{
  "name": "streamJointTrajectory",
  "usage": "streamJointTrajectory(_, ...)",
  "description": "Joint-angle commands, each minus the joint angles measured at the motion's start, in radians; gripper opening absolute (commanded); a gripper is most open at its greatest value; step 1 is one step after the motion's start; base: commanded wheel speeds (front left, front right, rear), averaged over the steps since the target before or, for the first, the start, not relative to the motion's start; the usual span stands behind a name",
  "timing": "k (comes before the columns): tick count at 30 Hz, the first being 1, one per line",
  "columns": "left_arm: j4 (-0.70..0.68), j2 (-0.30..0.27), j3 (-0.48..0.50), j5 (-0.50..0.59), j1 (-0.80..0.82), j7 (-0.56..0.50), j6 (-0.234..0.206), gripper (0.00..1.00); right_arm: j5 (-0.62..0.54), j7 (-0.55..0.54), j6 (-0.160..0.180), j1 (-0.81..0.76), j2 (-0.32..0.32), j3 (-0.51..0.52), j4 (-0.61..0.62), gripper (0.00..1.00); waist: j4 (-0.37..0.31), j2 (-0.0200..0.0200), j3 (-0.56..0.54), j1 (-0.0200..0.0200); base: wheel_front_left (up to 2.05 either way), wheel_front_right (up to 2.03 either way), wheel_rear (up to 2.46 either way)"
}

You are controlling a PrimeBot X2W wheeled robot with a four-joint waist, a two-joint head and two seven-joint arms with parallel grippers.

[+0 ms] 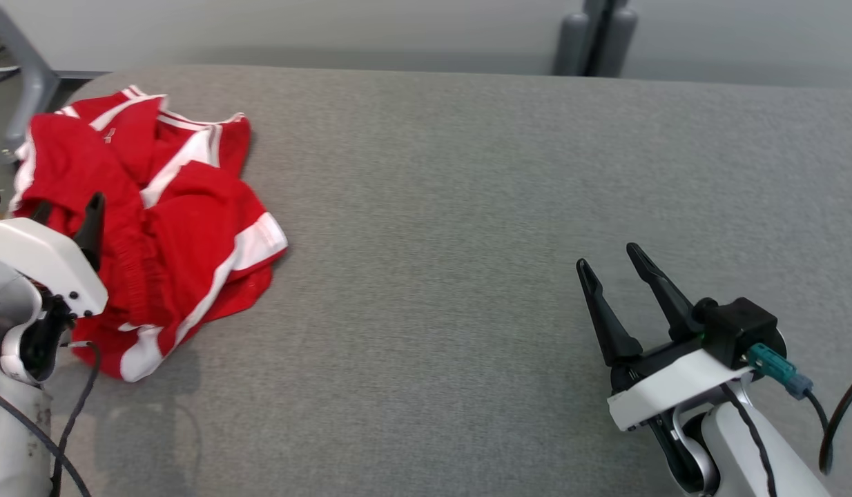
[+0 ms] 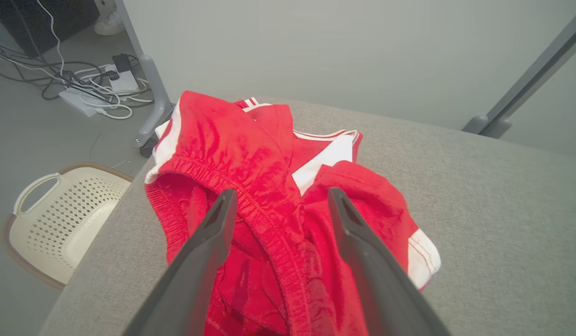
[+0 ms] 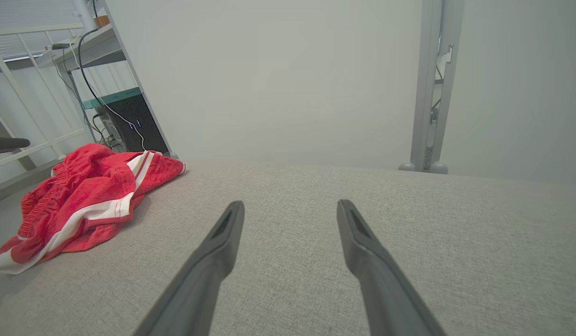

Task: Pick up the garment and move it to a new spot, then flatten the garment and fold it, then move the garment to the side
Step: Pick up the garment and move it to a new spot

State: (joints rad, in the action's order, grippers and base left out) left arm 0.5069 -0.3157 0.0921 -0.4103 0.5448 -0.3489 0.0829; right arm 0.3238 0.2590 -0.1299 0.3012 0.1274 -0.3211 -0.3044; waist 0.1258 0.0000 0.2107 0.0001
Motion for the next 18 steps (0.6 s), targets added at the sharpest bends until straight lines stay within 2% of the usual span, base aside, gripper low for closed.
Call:
streamJointTrajectory(1,0.018,-0.013,0.013,-0.015,0.027,-0.015,0.001,1.00,0.004,0.005,-0.002,0.015,0.002,0.001,0.004,1.00,-0.052,0.0000,0.035,-0.0001,0.00,0.00,0.00)
streamJointTrajectory(10,0.168,-0.070,0.069,-0.090,0.065,-0.166,-0.023,1.00,0.012,0.005,-0.002,0.039,-0.001,0.017,0.003,1.00,-0.156,0.0000,0.080,-0.0001,0.00,0.00,0.00)
streamJointTrajectory(18,0.241,-0.096,0.098,-0.127,0.047,-0.251,-0.056,1.00,0.019,0.005,-0.002,0.043,-0.004,0.015,0.002,1.00,-0.196,0.0000,0.090,-0.0001,0.00,0.00,0.00)
